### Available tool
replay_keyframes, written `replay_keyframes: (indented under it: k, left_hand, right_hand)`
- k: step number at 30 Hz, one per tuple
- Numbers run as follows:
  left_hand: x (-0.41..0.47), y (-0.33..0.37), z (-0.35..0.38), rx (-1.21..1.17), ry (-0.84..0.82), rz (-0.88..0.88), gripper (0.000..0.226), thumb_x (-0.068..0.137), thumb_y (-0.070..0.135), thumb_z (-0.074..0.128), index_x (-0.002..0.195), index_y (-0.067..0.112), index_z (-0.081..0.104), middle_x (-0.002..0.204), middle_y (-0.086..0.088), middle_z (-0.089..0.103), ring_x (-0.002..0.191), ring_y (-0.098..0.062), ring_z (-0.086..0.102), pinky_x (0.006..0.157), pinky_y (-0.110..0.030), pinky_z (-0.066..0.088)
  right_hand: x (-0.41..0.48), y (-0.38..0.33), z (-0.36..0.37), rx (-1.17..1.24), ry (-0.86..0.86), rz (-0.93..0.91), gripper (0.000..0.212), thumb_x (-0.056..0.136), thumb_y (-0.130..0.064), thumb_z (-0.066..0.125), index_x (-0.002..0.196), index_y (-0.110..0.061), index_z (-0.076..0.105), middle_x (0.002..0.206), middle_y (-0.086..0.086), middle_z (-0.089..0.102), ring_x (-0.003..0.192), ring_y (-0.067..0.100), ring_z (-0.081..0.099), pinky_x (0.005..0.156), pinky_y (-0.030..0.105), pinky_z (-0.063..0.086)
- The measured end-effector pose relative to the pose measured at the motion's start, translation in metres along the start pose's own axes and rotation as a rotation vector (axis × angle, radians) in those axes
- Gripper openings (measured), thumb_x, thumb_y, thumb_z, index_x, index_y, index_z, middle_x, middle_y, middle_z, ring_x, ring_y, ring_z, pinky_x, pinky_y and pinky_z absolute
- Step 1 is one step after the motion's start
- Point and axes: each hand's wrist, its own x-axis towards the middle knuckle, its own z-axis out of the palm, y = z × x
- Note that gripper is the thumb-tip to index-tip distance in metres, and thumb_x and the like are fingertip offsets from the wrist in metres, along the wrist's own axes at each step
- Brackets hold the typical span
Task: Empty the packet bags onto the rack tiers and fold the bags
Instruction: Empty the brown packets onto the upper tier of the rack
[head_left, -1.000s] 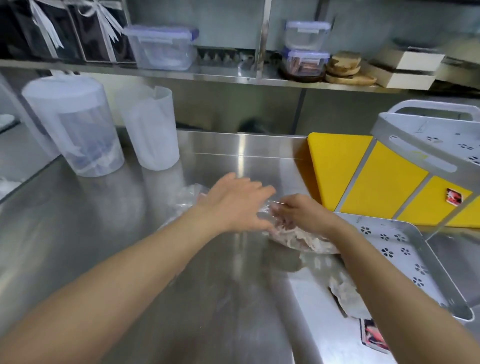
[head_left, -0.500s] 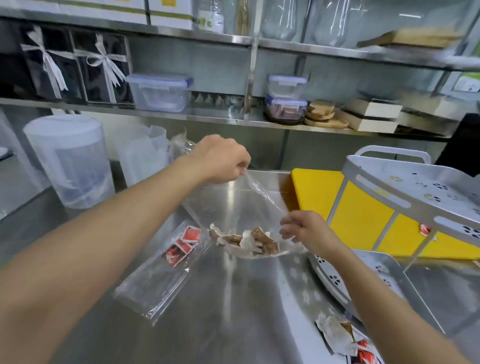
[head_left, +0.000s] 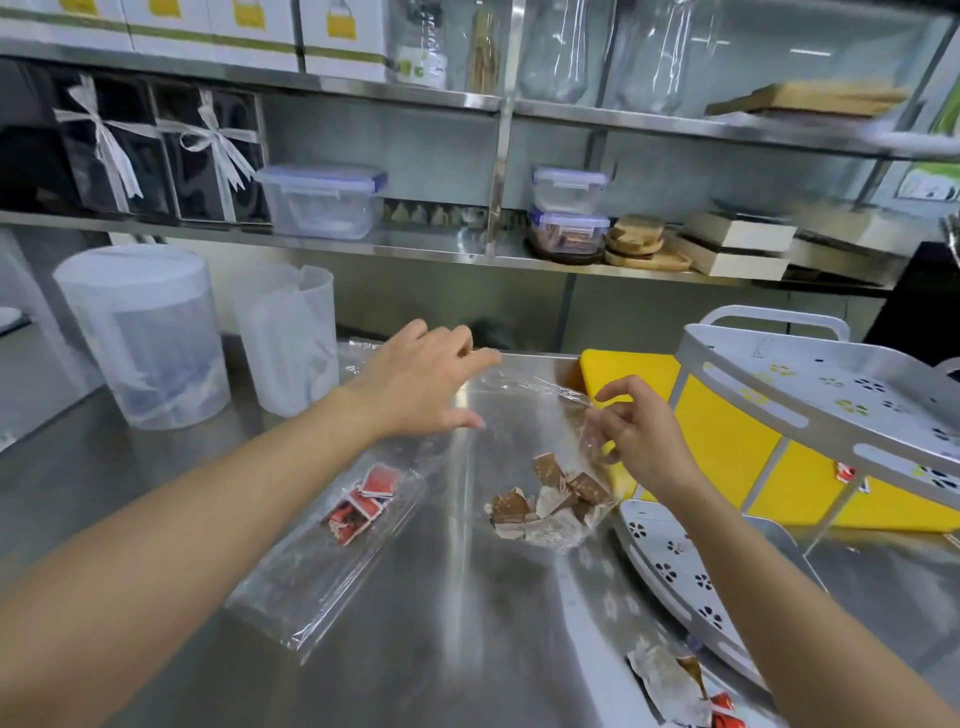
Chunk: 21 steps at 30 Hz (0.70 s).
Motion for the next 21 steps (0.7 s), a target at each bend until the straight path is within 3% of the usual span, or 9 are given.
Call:
replay_keyframes:
  k: [3, 5, 7, 10, 14, 16, 17, 20, 21]
  left_hand:
    - [0.004, 0.011, 0.004, 0.081, 0.148, 0.125, 0.03, 0.064, 0.019, 0.077, 0.09, 0.019, 0.063, 0.071, 0.0, 0.062, 0.062, -0.022, 0.058, 0.058, -0.03, 0.04]
    - [0.009, 0.013, -0.002, -0.125, 0.094, 0.049, 0.014, 0.081, 0.016, 0.062, 0.095, 0.019, 0.062, 0.082, 0.0, 0.069, 0.072, -0.026, 0.063, 0.059, -0.03, 0.038]
    - [0.014, 0.009, -0.007, -0.338, -0.041, -0.048, 0.016, 0.094, 0.028, 0.047, 0.103, 0.022, 0.059, 0.093, 0.002, 0.07, 0.086, -0.027, 0.063, 0.064, -0.029, 0.037]
    - [0.018, 0.004, -0.011, -0.34, -0.104, -0.071, 0.016, 0.095, 0.031, 0.045, 0.094, 0.02, 0.057, 0.081, 0.005, 0.061, 0.086, -0.025, 0.06, 0.063, -0.029, 0.034]
    - [0.023, 0.005, -0.014, -0.334, -0.146, -0.09, 0.014, 0.093, 0.028, 0.049, 0.088, 0.018, 0.057, 0.088, 0.001, 0.067, 0.086, -0.026, 0.057, 0.066, -0.029, 0.031]
    - [0.027, 0.004, -0.023, -0.308, -0.131, -0.101, 0.012, 0.093, 0.025, 0.051, 0.085, 0.02, 0.059, 0.093, 0.004, 0.068, 0.086, -0.022, 0.059, 0.072, -0.029, 0.03]
    - [0.028, 0.003, -0.029, -0.284, -0.081, -0.115, 0.011, 0.092, 0.022, 0.052, 0.085, 0.02, 0.06, 0.093, 0.005, 0.068, 0.086, -0.021, 0.06, 0.074, -0.028, 0.03]
    - [0.024, 0.0, -0.039, -0.122, 0.384, -0.087, 0.011, 0.087, 0.015, 0.056, 0.079, 0.015, 0.063, 0.075, -0.001, 0.067, 0.071, -0.024, 0.061, 0.069, -0.028, 0.027]
    - [0.02, 0.001, -0.04, -0.091, 0.459, -0.09, 0.01, 0.084, 0.013, 0.058, 0.075, 0.013, 0.062, 0.068, -0.003, 0.065, 0.063, -0.025, 0.059, 0.065, -0.028, 0.027]
  right_hand:
    - [-0.002, -0.004, 0.002, -0.083, -0.011, -0.04, 0.018, 0.09, -0.008, 0.054, 0.076, -0.018, 0.048, 0.059, 0.001, 0.06, 0.053, 0.01, 0.054, 0.047, 0.025, 0.042]
    - [-0.002, -0.005, 0.0, -0.175, -0.025, -0.078, 0.011, 0.089, -0.011, 0.056, 0.078, -0.013, 0.054, 0.063, -0.003, 0.061, 0.06, 0.013, 0.056, 0.053, 0.029, 0.045]
    - [-0.002, -0.003, -0.007, -0.357, -0.015, -0.143, 0.016, 0.089, -0.021, 0.057, 0.081, -0.008, 0.061, 0.068, 0.0, 0.065, 0.066, 0.02, 0.059, 0.06, 0.035, 0.048]
    - [-0.005, 0.001, -0.017, -0.554, -0.011, -0.165, 0.028, 0.089, -0.031, 0.055, 0.079, -0.006, 0.064, 0.072, 0.008, 0.068, 0.068, 0.026, 0.059, 0.062, 0.038, 0.047]
    - [-0.003, 0.002, -0.019, -0.502, -0.181, -0.114, 0.012, 0.088, -0.012, 0.056, 0.088, -0.004, 0.065, 0.08, 0.003, 0.064, 0.076, 0.021, 0.056, 0.064, 0.028, 0.043]
    - [-0.001, 0.0, -0.022, -0.488, -0.186, -0.121, 0.011, 0.088, -0.005, 0.053, 0.09, -0.006, 0.064, 0.083, 0.004, 0.063, 0.08, 0.023, 0.055, 0.068, 0.03, 0.044]
    - [0.0, -0.003, -0.023, -0.501, -0.105, -0.177, 0.012, 0.088, -0.004, 0.052, 0.091, -0.005, 0.063, 0.084, 0.006, 0.064, 0.08, 0.025, 0.056, 0.069, 0.032, 0.045]
    - [-0.005, -0.013, -0.022, -0.54, 0.338, -0.464, 0.016, 0.086, -0.005, 0.049, 0.089, -0.002, 0.064, 0.083, 0.014, 0.068, 0.078, 0.029, 0.058, 0.063, 0.035, 0.047]
    - [-0.006, -0.014, -0.02, -0.559, 0.381, -0.49, 0.017, 0.085, -0.005, 0.047, 0.088, -0.001, 0.063, 0.083, 0.015, 0.067, 0.078, 0.029, 0.058, 0.061, 0.033, 0.045]
